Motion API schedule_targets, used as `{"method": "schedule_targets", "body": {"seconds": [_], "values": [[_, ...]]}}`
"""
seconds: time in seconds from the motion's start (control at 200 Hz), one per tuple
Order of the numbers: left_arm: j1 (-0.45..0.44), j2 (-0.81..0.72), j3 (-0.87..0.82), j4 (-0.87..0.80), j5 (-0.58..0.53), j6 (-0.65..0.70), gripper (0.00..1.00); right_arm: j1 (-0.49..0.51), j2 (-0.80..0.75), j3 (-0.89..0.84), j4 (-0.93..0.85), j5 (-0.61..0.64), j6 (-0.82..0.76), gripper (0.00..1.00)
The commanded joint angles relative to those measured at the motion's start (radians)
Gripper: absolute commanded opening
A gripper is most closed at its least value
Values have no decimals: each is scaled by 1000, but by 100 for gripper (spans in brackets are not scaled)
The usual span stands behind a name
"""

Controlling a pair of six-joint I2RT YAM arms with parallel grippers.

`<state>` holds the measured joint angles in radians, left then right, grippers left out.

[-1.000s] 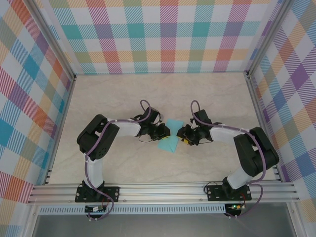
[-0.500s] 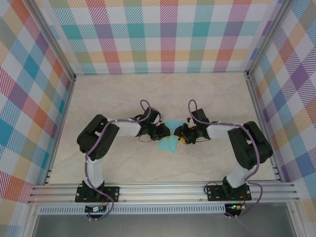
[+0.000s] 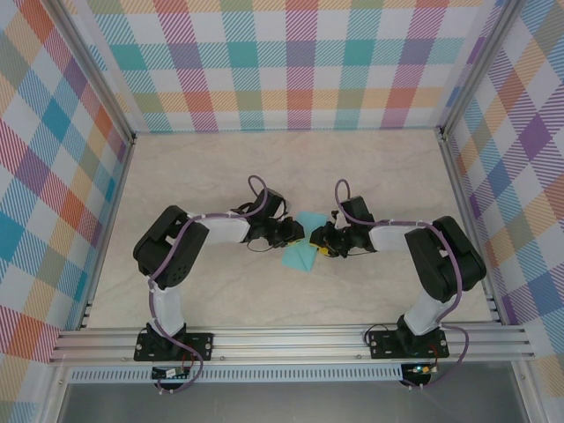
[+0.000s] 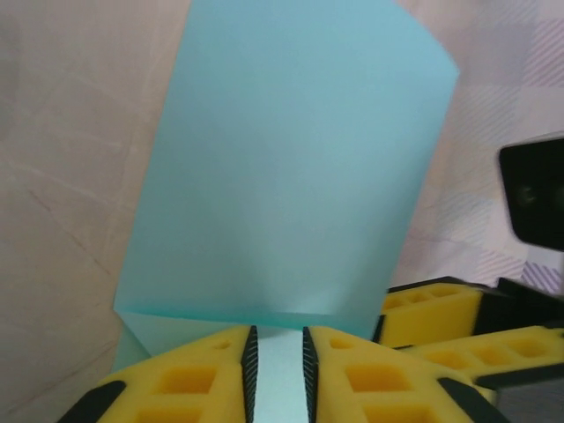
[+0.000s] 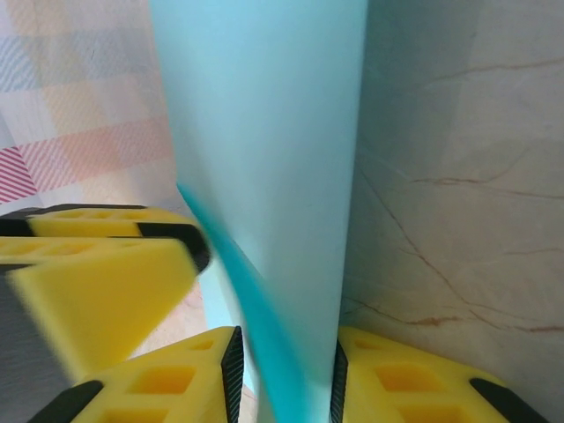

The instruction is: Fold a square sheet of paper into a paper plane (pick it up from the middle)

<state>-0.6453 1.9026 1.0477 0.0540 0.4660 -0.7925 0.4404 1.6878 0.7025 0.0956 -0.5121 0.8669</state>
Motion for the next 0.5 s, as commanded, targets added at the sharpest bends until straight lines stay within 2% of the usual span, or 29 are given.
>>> {"method": "schedule_targets", "body": {"seconds": [0.0,0.27,0.495], "values": [[14,-100,-28,12,-53,-24,27,1,13,-21,60,-37,-35,32],[48,-233,-117,-24,-144,-34,32,3,21,-34,114,-63,-38,31],[67,-323,-193,-41,-151,-30,32,8,15,-17,110,-75,-45,25]]}}
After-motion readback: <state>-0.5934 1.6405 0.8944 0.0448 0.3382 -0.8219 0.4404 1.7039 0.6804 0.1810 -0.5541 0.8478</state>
